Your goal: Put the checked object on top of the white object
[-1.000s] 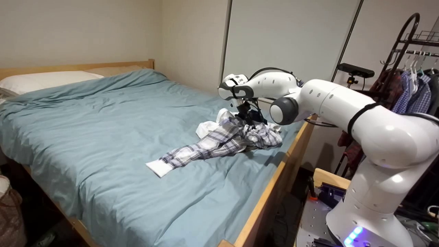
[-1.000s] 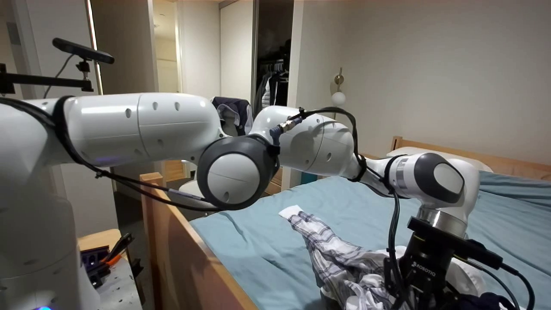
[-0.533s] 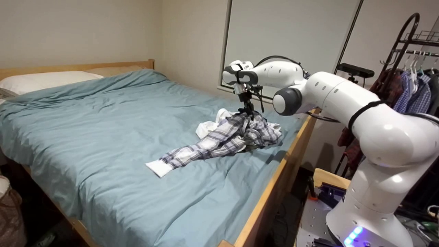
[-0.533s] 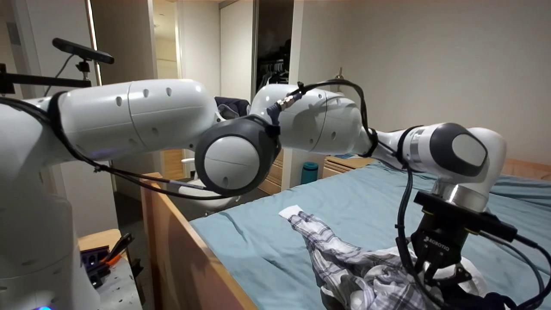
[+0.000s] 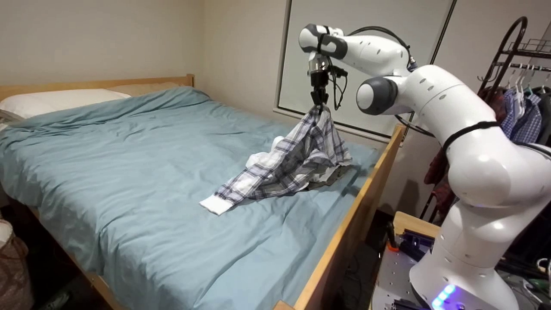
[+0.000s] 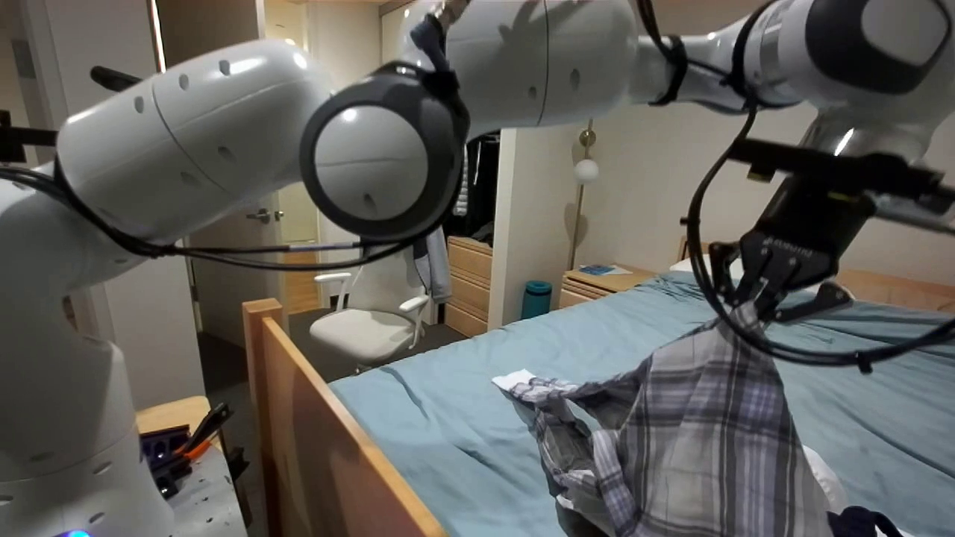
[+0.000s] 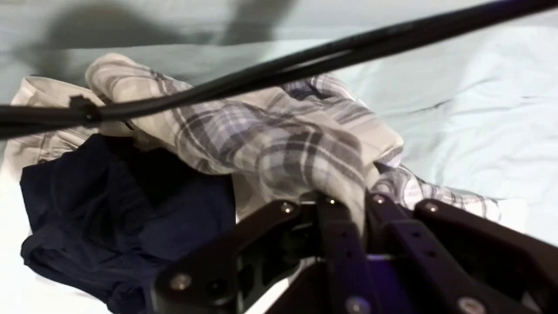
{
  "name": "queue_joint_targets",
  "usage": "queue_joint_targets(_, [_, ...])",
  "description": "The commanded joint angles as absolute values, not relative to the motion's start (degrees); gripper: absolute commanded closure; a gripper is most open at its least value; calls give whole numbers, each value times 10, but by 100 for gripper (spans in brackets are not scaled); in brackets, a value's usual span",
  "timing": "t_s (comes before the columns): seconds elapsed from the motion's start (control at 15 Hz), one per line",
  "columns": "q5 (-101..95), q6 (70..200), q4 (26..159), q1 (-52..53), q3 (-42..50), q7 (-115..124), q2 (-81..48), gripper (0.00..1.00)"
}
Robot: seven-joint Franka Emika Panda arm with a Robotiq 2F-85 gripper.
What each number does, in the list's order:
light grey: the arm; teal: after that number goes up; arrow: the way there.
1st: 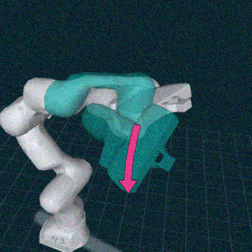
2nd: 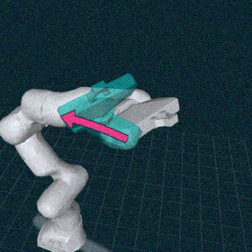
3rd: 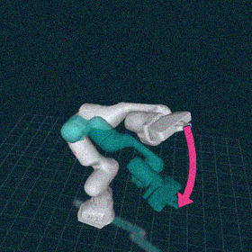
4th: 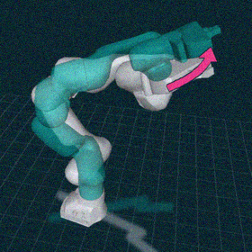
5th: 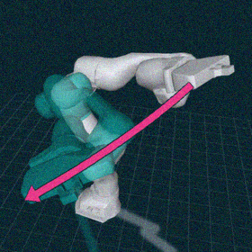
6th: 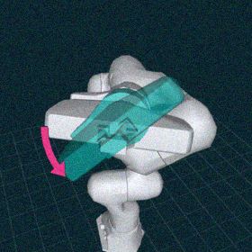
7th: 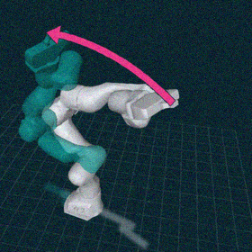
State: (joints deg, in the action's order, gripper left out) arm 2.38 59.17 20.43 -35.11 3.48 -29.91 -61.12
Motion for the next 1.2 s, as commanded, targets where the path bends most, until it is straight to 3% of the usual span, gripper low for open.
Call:
queue_joint_targets(0.0, [74, 576, 208, -380, 3, -196, -560, 93])
queue_joint_targets(0.6, [179, 608, 216, -433, -38, 29, -528, 92])
queue_joint_targets(1.13, [163, 609, 231, -414, -25, 70, -539, 92])
